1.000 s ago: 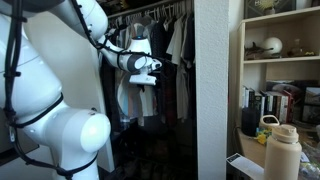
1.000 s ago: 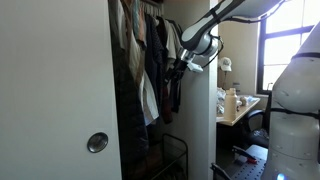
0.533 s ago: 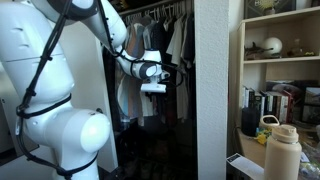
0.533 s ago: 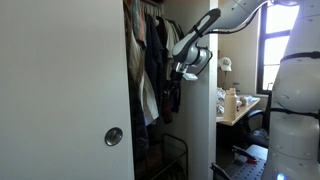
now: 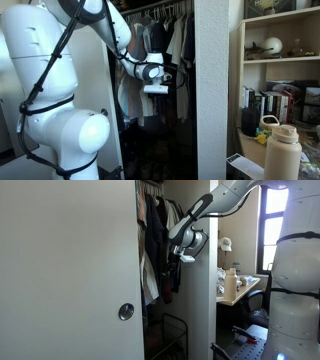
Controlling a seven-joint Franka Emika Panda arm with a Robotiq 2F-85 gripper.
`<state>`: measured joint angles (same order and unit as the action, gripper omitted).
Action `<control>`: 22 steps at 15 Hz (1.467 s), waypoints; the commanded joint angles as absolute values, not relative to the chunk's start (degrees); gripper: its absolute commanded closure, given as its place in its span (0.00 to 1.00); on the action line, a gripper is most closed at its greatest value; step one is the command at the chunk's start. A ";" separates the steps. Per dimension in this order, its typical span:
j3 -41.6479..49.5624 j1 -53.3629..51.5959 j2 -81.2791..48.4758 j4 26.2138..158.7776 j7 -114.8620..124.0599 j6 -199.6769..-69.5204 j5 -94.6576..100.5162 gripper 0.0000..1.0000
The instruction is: Move the brown shoes on the shoe rack forwards
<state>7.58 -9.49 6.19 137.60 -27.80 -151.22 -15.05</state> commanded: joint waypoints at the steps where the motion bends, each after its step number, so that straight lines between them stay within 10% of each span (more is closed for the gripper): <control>1: 5.52 -7.51 4.42 136.68 -29.23 -152.12 -15.82 0.00; 22: -5.47 2.32 -38.60 95.66 -50.56 -126.80 2.63 0.00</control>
<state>-4.48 1.92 -33.75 102.17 -48.41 -131.16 0.02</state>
